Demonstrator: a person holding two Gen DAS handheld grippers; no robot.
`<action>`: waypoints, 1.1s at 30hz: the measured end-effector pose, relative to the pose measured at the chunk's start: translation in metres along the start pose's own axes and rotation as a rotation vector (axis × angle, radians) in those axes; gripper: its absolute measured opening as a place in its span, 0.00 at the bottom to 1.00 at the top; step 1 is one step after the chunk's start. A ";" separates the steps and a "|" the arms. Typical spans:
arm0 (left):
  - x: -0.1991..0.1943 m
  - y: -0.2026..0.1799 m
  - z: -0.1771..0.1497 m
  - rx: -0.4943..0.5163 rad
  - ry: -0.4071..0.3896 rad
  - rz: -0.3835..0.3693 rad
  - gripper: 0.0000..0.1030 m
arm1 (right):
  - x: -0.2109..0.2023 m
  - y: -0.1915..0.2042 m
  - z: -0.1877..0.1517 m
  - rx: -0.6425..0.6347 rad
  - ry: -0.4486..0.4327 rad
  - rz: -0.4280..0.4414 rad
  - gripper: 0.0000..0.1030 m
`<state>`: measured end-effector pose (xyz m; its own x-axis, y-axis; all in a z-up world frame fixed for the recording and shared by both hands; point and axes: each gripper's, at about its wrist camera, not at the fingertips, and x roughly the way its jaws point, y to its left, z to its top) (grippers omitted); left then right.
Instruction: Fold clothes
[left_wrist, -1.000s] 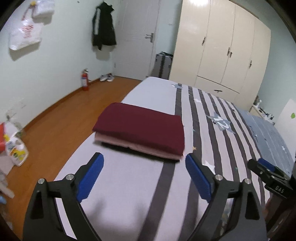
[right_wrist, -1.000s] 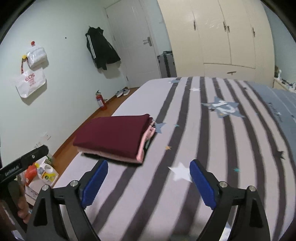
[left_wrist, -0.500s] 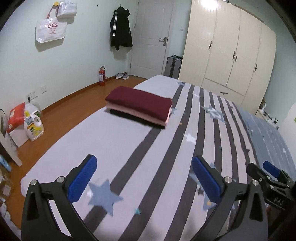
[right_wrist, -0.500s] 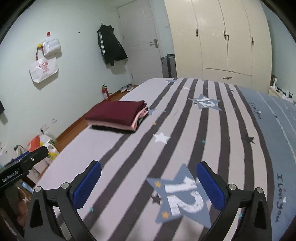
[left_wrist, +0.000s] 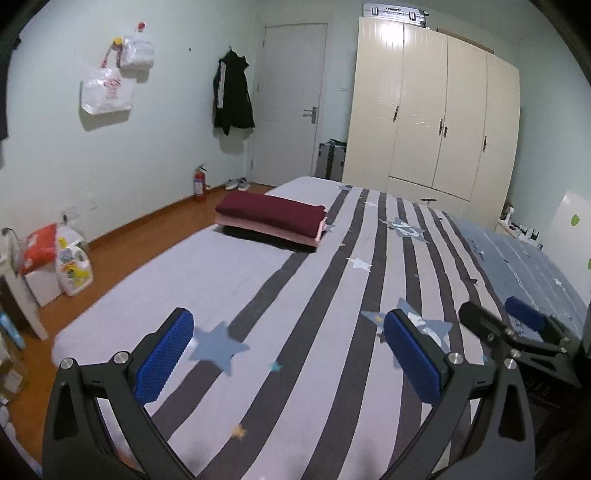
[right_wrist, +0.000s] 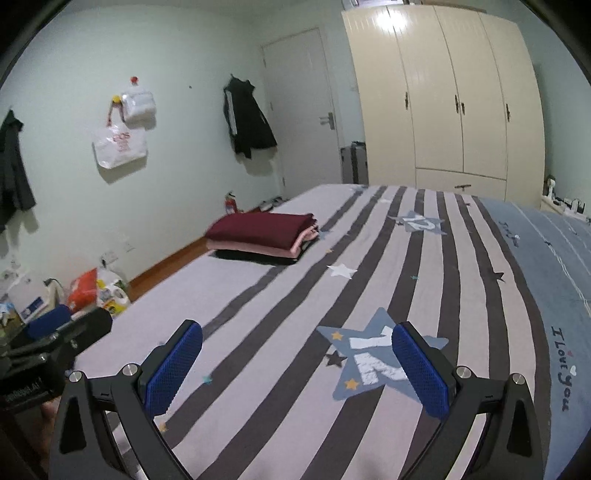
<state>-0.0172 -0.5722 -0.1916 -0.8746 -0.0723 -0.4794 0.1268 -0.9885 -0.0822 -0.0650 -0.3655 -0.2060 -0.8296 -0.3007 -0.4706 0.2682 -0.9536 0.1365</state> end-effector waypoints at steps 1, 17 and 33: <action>-0.013 0.000 -0.002 0.001 -0.007 0.010 0.99 | -0.013 0.003 0.000 -0.004 -0.006 -0.004 0.99; -0.229 -0.015 0.017 -0.036 -0.096 0.071 0.99 | -0.232 0.050 0.029 -0.092 -0.082 0.065 0.99; -0.264 -0.049 0.019 -0.013 -0.136 0.068 0.99 | -0.273 0.027 0.036 -0.066 -0.104 0.056 0.99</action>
